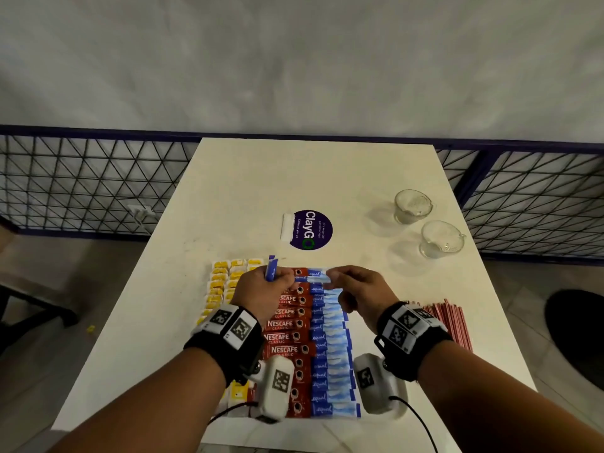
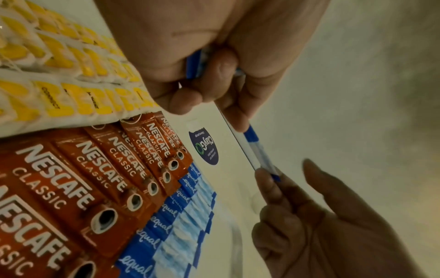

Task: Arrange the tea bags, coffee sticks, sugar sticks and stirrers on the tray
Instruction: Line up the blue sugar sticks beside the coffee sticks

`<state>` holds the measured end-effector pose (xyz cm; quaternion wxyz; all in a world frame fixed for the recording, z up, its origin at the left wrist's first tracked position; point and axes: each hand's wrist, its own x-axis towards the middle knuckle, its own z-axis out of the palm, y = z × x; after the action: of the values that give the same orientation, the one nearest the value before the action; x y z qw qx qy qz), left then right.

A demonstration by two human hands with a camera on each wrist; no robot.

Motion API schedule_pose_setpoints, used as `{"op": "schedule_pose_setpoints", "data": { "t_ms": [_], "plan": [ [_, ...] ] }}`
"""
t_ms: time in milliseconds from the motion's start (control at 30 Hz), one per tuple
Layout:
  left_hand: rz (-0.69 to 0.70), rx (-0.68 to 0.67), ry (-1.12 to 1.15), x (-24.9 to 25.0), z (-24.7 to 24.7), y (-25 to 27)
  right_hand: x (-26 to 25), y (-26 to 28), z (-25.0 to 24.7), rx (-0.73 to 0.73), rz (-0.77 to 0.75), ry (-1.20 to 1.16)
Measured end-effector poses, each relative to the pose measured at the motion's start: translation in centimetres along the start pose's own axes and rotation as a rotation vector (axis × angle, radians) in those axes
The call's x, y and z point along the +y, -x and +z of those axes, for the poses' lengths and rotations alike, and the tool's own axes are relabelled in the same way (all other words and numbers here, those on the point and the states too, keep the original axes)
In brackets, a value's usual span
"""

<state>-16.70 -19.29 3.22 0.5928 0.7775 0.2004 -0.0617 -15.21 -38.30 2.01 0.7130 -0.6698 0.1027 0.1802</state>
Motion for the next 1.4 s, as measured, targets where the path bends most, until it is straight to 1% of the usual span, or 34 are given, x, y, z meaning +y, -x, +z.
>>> {"op": "schedule_pose_setpoints", "data": {
  "t_ms": [100, 167, 233, 333, 367, 433, 533, 667, 833, 1033, 1233, 1400],
  "plan": [
    [0.117, -0.019, -0.073, -0.1, 0.5, 0.4, 0.6, -0.6, -0.2, 0.032, 0.014, 0.026],
    [0.152, -0.048, -0.125, -0.2, 0.3, 0.4, 1.2, -1.2, -0.9, 0.065, 0.016, 0.058],
    [0.151, -0.054, -0.186, -0.5, -0.3, 0.1, 1.9, -1.6, -2.0, 0.074, 0.037, 0.164],
    [0.123, -0.035, -0.265, -1.1, -1.6, -0.6, 3.2, -1.6, -3.5, 0.021, 0.114, 0.429],
    [0.121, -0.036, -0.292, -1.3, -2.0, -0.7, 3.6, -1.5, -3.8, 0.003, 0.137, 0.486],
    [0.118, -0.046, -0.332, -1.5, -2.5, -0.7, 4.3, -1.6, -3.7, -0.007, 0.183, 0.495],
    [0.112, -0.057, -0.341, -1.8, -2.8, -0.6, 5.3, -2.4, -3.6, 0.034, 0.226, 0.492],
    [0.078, -0.063, -0.313, -2.2, -3.3, -0.5, 5.8, -3.2, -3.9, 0.068, 0.26, 0.626],
    [0.074, -0.045, -0.35, -2.9, -3.8, -0.5, 5.9, -3.7, -3.8, 0.123, 0.299, 0.652],
    [0.062, -0.034, -0.348, -2.8, -3.9, -0.3, 6.0, -4.0, -3.6, 0.189, 0.297, 0.667],
    [0.048, -0.042, -0.334, -2.7, -3.9, -0.2, 5.7, -3.8, -4.0, 0.197, 0.273, 0.745],
    [0.043, -0.036, -0.323, -2.6, -3.9, -0.2, 5.2, -3.6, -3.7, 0.216, 0.254, 0.756]
  ]
}}
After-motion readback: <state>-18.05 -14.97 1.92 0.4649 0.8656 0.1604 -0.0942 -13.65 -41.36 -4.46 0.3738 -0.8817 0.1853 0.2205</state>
